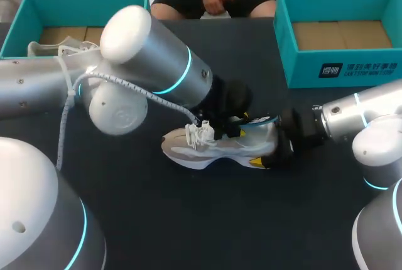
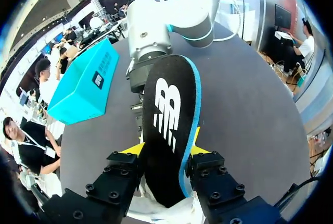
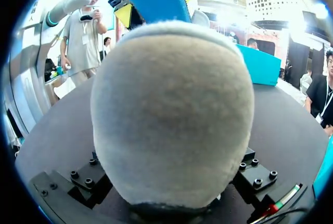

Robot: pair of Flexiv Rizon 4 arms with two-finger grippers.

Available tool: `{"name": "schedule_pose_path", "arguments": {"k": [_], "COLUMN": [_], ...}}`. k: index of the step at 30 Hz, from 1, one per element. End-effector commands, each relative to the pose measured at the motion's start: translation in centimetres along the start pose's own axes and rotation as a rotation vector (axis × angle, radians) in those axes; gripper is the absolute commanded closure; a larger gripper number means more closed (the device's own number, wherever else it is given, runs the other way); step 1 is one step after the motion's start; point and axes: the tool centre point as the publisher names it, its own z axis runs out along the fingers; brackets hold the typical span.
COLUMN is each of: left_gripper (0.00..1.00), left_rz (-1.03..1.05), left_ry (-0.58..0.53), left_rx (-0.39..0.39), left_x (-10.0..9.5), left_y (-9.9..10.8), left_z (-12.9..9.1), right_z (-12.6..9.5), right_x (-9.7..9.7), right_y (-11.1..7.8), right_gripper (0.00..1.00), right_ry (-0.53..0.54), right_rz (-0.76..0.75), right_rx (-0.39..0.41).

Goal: Take the shoe out of the shoebox, open the shoe tongue, remove and reinsert the insole, then place the shoe into the shoebox

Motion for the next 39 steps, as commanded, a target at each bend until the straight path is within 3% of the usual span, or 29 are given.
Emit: {"name": "schedule_pose_path", "arguments": {"k": [1, 4, 5, 10, 15, 21, 27, 39], "left_gripper": [0.61, 0.98, 1.0, 1.0, 1.0, 1.0, 1.0, 1.0], "left_rz": [-0.008, -0.01, -0.009, -0.019, -0.035, -0.075, -0.13, -0.148], "left_ry": [0.004, 0.005, 0.003, 0.006, 0.033, 0.089, 0.158, 0.307], "left_rx": [-0.001, 0.0, 0.001, 0.012, 0.052, 0.095, 0.202, 0.346], "left_x": [-0.4, -0.1, 0.0, 0.4, 0.4, -0.2, -1.2, -1.9], "left_y": [-0.4, -0.4, -0.4, -0.5, -1.9, -5.2, -8.9, -14.0], "left_z": [1.4, 1.2, 1.0, -0.3, -3.2, -6.9, -10.7, -16.6], "right_z": [0.4, 0.4, 0.4, 0.4, 0.4, 0.4, 0.4, 0.4], "right_x": [0.1, 0.1, 0.1, 0.1, 0.1, 0.1, 0.1, 0.1], "right_y": [-0.2, -0.2, -0.2, -0.2, -0.2, -0.2, -0.2, -0.2], "right_gripper": [1.0, 1.0, 1.0, 1.0, 1.0, 1.0, 1.0, 1.0], "right_ry": [-0.001, -0.001, -0.001, -0.001, -0.001, -0.001, -0.001, -0.001], "right_rz": [0.001, 0.001, 0.001, 0.001, 0.001, 0.001, 0.001, 0.001], "right_rx": [0.004, 0.004, 0.004, 0.004, 0.004, 0.004, 0.004, 0.004]}}
